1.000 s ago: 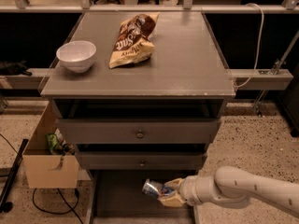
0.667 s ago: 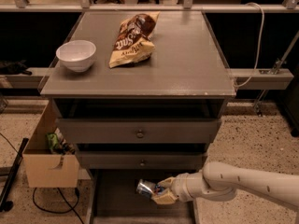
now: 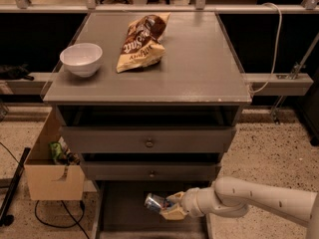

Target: Place redbull can into bottom drawer

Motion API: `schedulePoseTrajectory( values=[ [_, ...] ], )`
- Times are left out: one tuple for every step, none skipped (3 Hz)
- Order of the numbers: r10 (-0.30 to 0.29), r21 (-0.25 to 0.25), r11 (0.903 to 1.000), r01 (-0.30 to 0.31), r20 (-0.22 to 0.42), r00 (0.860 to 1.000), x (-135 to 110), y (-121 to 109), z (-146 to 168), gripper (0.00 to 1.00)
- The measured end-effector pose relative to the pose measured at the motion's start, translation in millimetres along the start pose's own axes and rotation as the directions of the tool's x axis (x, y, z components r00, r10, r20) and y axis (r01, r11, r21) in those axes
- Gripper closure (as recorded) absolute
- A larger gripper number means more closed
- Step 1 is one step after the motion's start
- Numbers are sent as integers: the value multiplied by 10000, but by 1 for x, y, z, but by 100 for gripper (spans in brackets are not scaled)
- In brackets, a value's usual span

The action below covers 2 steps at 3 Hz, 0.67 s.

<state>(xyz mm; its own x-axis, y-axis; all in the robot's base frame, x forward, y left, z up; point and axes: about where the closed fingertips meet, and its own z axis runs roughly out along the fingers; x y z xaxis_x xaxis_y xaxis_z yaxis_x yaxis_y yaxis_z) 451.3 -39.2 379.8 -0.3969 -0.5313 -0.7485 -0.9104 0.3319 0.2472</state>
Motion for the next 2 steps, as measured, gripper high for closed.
schedulePoseTrajectory(
  values=[
    [306,-269,9992,-297,358,9989,28,-9,27,100],
    [687,-487,9966,-664,465,9966,63,-20,54,100]
  ],
)
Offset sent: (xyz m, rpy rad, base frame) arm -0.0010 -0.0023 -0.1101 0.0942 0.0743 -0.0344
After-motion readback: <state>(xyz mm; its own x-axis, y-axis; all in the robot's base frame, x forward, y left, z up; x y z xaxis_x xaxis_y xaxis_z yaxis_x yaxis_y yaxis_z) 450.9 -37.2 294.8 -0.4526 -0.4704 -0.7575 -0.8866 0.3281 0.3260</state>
